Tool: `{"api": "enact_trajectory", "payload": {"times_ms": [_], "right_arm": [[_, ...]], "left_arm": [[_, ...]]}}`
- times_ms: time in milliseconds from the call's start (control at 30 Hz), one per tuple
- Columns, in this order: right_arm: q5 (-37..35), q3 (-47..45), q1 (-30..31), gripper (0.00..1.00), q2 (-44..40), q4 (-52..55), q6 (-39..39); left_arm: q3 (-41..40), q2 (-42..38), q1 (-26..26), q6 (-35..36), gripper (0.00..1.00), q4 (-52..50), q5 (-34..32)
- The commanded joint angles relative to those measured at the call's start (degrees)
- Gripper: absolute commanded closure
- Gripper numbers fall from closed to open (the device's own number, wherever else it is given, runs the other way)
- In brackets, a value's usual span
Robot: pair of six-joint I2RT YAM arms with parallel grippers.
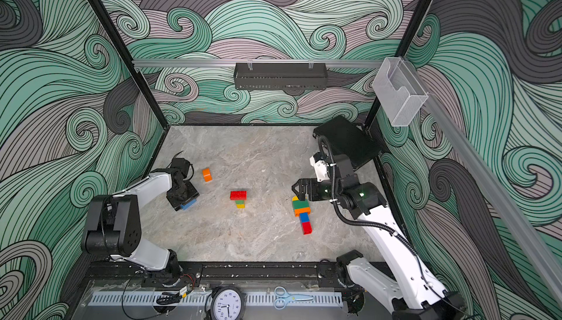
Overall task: Assemble an ice cream with lego
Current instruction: Pick up the lego brick from the center of the board.
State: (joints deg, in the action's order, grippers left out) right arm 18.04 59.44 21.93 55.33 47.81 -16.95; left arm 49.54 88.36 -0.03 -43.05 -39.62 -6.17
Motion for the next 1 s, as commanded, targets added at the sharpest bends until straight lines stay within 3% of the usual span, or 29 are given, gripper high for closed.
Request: {"api": "enact_trajectory", "payload": {"times_ms": [0,233,567,967], "right_arm": [[0.3,1.6,-0.2,0.01,-0.3,0.8,-0.3],[0.3,1.5,-0.2,0.01,-0.4,0.9,-0.5],[0.2,1.6,-0.2,0.01,-0.9,1.1,-0.9],[0.1,1.6,-0.2,0.01,-0.9,1.2,-0.9]], "left_arm": [[-0.3,-0.5,-0.1,0.3,0.41,-0.2,0.2],[-0.7,-1.9,-0.1,0.7,0.43,-0.4,0.7],[-0.2,-0.3,-0.1,2.1,0.31,0.0,-0.6],[0.3,0.8,-0.1,3.5,0.3,0.2,-1.1]]}}
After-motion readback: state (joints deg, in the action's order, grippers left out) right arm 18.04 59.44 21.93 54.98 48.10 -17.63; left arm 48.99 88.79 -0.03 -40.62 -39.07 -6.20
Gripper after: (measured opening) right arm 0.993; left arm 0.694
